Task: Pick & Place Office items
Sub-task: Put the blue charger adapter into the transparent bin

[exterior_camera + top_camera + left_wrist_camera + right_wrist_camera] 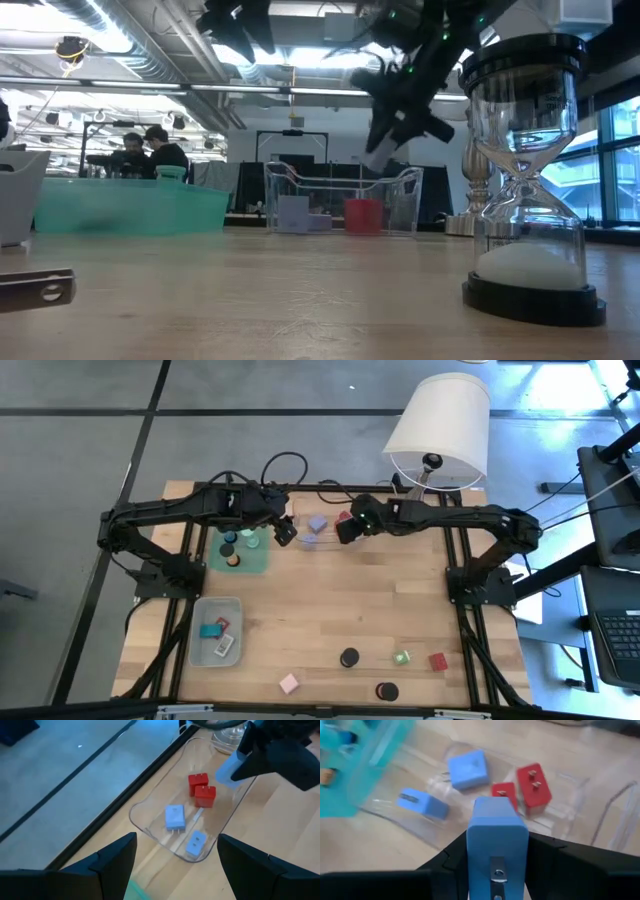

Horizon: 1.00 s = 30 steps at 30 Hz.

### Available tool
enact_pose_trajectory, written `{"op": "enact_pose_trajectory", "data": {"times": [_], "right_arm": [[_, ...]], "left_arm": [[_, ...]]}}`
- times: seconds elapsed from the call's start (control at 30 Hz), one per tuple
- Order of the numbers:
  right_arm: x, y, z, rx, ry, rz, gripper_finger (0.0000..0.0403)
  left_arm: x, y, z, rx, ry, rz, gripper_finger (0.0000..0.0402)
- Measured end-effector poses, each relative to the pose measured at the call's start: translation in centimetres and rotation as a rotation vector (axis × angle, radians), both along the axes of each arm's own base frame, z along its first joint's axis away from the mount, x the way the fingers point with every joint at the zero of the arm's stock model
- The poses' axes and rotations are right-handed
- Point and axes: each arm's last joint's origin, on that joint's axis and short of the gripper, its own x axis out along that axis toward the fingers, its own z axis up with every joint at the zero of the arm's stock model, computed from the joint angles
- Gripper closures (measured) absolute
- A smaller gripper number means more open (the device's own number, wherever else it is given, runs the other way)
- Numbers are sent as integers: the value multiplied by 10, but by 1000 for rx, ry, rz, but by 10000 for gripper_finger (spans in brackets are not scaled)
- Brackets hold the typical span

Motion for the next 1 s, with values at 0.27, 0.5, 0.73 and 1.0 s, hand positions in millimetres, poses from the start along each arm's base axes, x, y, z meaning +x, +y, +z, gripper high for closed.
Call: {"op": "enact_pose_trajectory", "data": {"times": [0.27,0.5,0.73,1.0], "right_arm": [[-5,-6,-13,29,104,-22,273],[-11,-13,-14,38,140,-50,272],[-9,-15,-20,42,159,-50,272],[-2,-17,-39,54,208,-45,271]], "left_arm": [[-1,1,0,45,47,-24,128],[-2,2,1,117,77,3,128],[-3,5,1,160,105,6,128],[-5,14,1,153,106,37,128]]}}
